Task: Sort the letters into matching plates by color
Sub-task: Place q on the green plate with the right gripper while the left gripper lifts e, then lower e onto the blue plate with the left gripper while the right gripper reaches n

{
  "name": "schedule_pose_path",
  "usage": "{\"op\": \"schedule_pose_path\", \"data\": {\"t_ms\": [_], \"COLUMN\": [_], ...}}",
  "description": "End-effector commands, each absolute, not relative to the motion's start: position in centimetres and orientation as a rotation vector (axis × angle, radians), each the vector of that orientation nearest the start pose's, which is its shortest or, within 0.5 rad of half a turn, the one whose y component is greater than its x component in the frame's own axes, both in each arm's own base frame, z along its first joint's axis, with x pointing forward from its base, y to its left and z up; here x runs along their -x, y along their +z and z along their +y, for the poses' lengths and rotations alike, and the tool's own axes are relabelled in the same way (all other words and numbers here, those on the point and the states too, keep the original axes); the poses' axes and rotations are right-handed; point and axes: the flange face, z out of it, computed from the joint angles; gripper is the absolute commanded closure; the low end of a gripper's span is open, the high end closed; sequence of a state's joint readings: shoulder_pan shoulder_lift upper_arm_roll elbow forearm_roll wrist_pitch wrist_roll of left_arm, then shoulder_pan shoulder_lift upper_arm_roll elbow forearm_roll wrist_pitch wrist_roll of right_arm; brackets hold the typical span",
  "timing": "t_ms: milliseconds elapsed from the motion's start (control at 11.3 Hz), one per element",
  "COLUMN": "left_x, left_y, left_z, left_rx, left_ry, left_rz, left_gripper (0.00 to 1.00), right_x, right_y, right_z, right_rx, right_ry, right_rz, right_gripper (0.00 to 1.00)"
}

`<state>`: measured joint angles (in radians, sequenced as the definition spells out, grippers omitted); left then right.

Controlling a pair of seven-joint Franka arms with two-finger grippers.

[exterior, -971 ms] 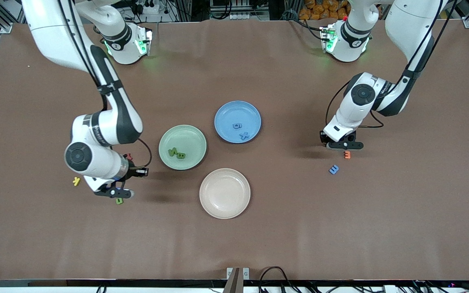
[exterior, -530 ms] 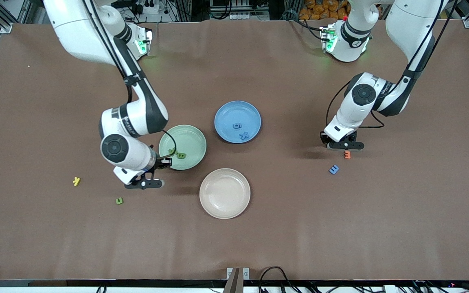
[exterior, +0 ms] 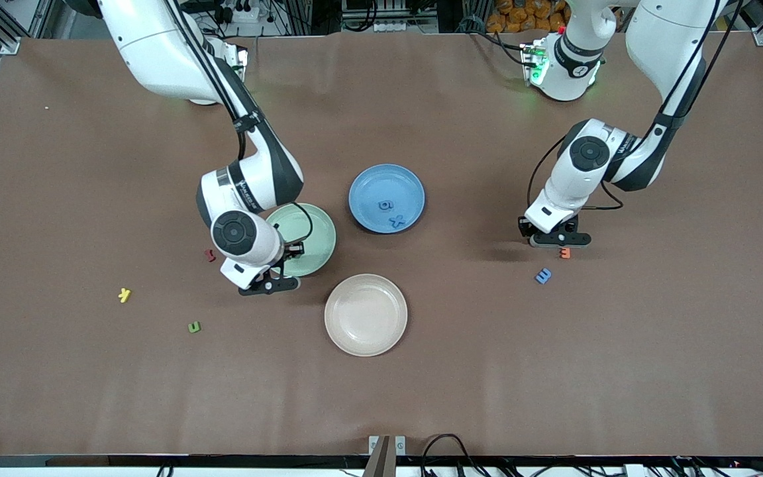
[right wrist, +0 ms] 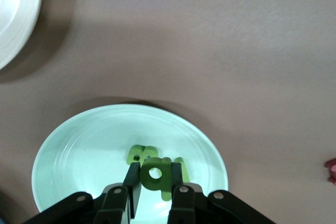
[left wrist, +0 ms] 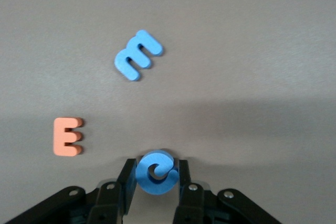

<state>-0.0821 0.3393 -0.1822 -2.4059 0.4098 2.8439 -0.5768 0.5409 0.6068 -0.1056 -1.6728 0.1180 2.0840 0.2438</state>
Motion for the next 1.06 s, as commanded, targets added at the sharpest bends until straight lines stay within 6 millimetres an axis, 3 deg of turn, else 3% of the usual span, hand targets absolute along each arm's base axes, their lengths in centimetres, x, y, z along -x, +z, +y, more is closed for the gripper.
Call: {"op": "schedule_pose_path", "data": {"t_ms": [0, 88, 177, 265, 353, 441, 706, 971], "left_x": [-48.0, -47.8, -48.0, -47.9, -47.6, -47.6, -47.2, -46.6], "left_y": [19.5, 19.6, 20.1, 20.5, 20.9, 21.5, 22.7, 23.5], "left_z": [-17.9, -18.9, -20.1, -21.3, -23.0, -24.5, -28.3, -30.8], "left_rx": [3.112, 3.118, 3.119, 3.12, 3.137, 3.151, 3.184, 3.207], "left_ry": [-0.251, -0.243, -0.233, -0.216, -0.205, -0.202, -0.198, -0.215], "left_rz": [0.08, 0.04, 0.016, -0.015, -0.035, -0.059, -0.052, -0.056], "left_gripper": [1.0, 1.0, 1.0, 1.0, 1.0, 1.0, 1.0, 1.0], "right_x": [-58.3, -58.1, -58.0, -58.1, -58.3, -58.3, -58.7, -60.8], "right_y": [22.5, 22.5, 22.4, 22.5, 22.7, 22.7, 23.7, 24.5], "right_z": [30.1, 30.5, 30.7, 30.7, 30.4, 30.4, 30.2, 27.0], "right_rx": [3.162, 3.159, 3.156, 3.158, 3.16, 3.161, 3.163, 3.167], "right_ry": [0.341, 0.343, 0.347, 0.343, 0.338, 0.338, 0.31, 0.275], "right_rz": [-0.256, -0.267, -0.27, -0.242, -0.222, -0.215, -0.216, -0.127], "right_gripper": [0.88, 0.87, 0.66, 0.27, 0.07, 0.0, 0.0, 0.0]}}
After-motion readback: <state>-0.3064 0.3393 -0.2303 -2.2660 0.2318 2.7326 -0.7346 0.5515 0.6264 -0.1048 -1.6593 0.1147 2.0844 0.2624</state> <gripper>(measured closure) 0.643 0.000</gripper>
